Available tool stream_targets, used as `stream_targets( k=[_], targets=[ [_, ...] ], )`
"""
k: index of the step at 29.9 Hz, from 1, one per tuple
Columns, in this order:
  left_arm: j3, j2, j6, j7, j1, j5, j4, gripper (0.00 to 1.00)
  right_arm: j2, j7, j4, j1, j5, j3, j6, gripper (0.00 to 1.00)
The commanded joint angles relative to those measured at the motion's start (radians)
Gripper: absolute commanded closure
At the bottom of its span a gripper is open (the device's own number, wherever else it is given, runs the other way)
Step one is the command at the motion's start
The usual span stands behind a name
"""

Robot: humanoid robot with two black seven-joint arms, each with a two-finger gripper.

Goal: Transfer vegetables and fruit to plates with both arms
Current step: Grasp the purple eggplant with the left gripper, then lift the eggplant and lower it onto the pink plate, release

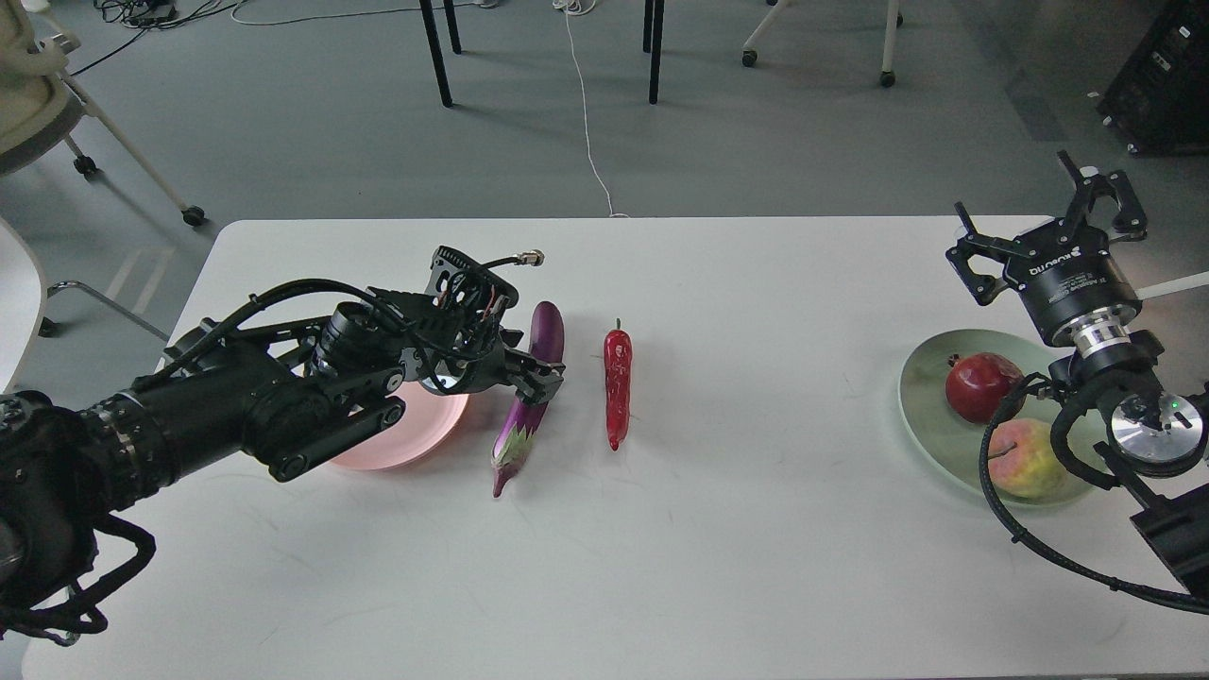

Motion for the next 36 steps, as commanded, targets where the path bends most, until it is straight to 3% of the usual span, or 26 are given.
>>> stream_targets(
  k=[1, 15, 21, 25, 31, 36],
  targets=[
    [0.001, 0.000, 0.000, -0.001, 0.000, -0.005, 0.002, 0.49, 0.000, 0.000, 0.000, 0.000, 0.000, -0.002, 0.000, 0.01],
    [-0.002, -0.064, -0.040, 0.004, -0.014, -0.013, -0.007, 0.77, -0.001, 0.000, -0.004, 0.000, -0.003, -0.003, 0.000, 0.01],
    [-0.017, -0.066, -0.072, 0.005, -0.049, -0.052, -0.044, 0.80, -0.001, 0.000, -0.007, 0.000, -0.005, -0.005, 0.000, 0.01],
    [-0.016, -0.048, -0.095, 0.031, -0.142, -0.175, -0.076, 0.80, -0.001, 0.000, -0.007, 0.002, -0.005, -0.005, 0.000, 0.01],
    [-0.017, 0.101, -0.122, 0.024, -0.253, -0.209, -0.191, 0.80, -0.001, 0.000, -0.007, 0.002, -0.005, -0.005, 0.000, 0.01],
    [0.003, 0.317, -0.122, 0.025, -0.224, -0.208, -0.308, 0.80, -0.004, 0.000, -0.006, 0.002, -0.006, -0.005, 0.000, 0.01]
  ],
)
